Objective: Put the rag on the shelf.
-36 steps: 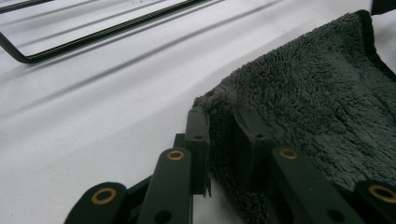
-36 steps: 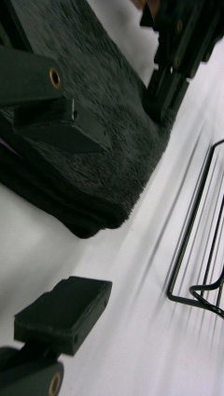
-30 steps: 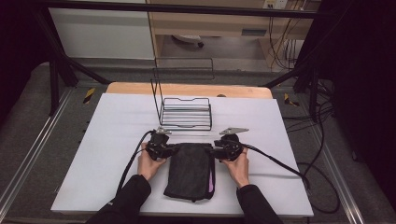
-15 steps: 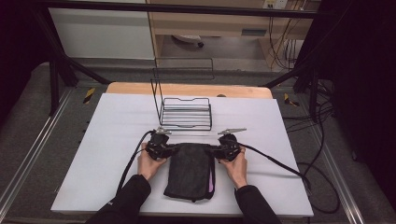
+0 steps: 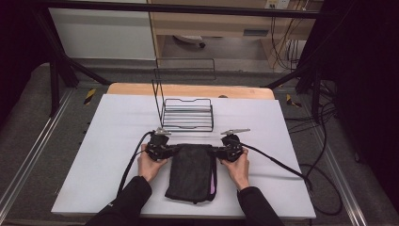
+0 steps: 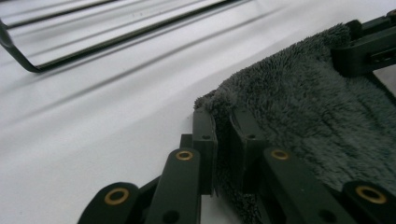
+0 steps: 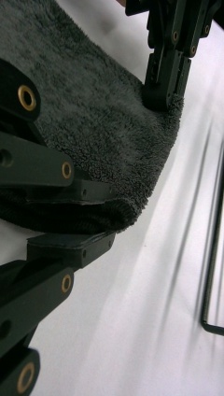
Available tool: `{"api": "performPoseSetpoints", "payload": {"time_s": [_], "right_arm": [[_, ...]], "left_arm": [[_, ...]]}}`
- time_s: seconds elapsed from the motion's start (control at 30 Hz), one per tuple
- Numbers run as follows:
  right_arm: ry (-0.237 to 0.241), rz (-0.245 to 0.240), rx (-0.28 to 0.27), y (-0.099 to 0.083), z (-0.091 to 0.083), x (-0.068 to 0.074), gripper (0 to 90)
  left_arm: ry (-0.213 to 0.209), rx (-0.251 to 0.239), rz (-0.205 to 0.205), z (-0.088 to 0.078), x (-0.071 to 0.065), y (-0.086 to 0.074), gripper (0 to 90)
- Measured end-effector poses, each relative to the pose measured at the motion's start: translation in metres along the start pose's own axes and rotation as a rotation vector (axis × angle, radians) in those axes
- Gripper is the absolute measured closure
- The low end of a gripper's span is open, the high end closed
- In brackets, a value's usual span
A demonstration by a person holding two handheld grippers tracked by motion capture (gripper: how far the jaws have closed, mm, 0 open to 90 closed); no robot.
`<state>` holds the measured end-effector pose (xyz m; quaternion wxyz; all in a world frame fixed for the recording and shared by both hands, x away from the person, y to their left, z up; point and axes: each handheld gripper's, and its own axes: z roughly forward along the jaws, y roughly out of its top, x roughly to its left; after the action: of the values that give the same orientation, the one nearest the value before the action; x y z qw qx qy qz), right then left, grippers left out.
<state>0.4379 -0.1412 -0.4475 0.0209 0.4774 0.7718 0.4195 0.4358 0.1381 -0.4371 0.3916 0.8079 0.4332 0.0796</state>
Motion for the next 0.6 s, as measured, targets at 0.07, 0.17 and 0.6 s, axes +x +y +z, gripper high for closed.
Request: {"api": "performPoseSetpoints", "payload": {"time_s": [0.07, 0.17, 0.6], "right_arm": [[0.004, 0.0, -0.012, 0.001, -0.003, 0.001, 77.0], [0.01, -0.005, -0.03, 0.001, -0.007, 0.003, 77.1], [0.003, -0.061, -0.08, 0.005, -0.02, 0.018, 77.1]], "left_arm": [[-0.006, -0.014, -0.002, -0.003, -0.001, 0.001, 81.5], [-0.009, -0.025, 0.001, -0.007, -0.002, 0.002, 81.5], [-0.02, -0.076, 0.025, -0.023, -0.008, 0.003, 81.5]]}}
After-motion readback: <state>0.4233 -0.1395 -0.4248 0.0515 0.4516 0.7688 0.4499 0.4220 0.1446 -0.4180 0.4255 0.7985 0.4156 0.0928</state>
